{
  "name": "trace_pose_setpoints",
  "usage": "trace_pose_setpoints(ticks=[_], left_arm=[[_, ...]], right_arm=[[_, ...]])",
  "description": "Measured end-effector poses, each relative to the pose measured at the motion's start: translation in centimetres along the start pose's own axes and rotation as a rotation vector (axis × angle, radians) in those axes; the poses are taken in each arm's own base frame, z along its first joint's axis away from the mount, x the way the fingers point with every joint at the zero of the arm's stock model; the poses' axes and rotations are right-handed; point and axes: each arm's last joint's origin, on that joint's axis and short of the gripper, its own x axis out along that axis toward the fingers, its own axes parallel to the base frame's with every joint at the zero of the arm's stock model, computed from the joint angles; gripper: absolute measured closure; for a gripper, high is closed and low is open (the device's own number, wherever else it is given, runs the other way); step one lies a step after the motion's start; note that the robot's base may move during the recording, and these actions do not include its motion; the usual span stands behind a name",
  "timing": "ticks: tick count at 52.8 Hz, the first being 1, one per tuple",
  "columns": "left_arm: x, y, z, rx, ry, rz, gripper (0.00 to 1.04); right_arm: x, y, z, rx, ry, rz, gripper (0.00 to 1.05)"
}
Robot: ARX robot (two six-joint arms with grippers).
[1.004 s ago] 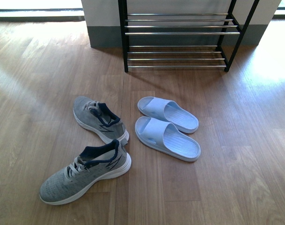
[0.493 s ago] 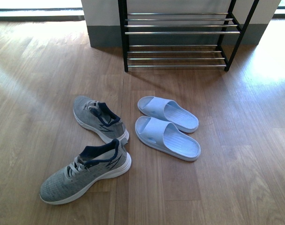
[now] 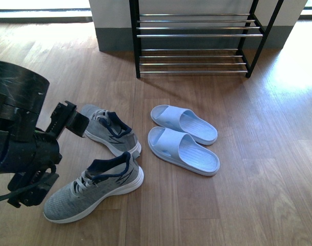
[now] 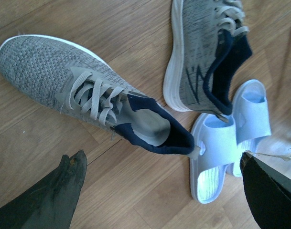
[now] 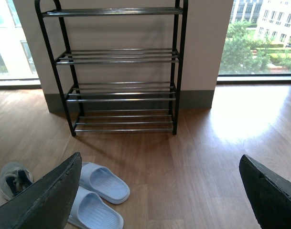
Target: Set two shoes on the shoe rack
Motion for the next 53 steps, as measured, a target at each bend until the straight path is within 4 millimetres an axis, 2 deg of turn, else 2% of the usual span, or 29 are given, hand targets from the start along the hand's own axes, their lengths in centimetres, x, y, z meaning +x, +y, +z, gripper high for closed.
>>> trace_pose_setpoints(ticks=[12,17,27,32,42,53], left_arm=[[3.6,0.6,-0.6,-0.067,0.047,0.089,0.09],[6.0,1.2,-1.5,-0.087,0.114,0.115,0.09],[8.9,0.3,-2.6,-0.147,0.167,0.129,0.09],[10.7,0.8,-3.2,-0.191,0.182,0.18,0.09],[13.1,1.7,-4.0,-0.261,0.194,0.236,0.09],[14.9,1.8,-3.4,-0.287,0.172,0.257,0.09]], right_arm=[[0.0,0.0,0.0,0.0,0.0,0.0,0.09],[0.0,0.0,0.0,0.0,0.0,0.0,0.09],[0.0,0.0,0.0,0.0,0.0,0.0,0.09],[0.0,0.0,0.0,0.0,0.0,0.0,0.09],[0.0,0.0,0.0,0.0,0.0,0.0,0.09],[0.0,0.0,0.0,0.0,0.0,0.0,0.09]])
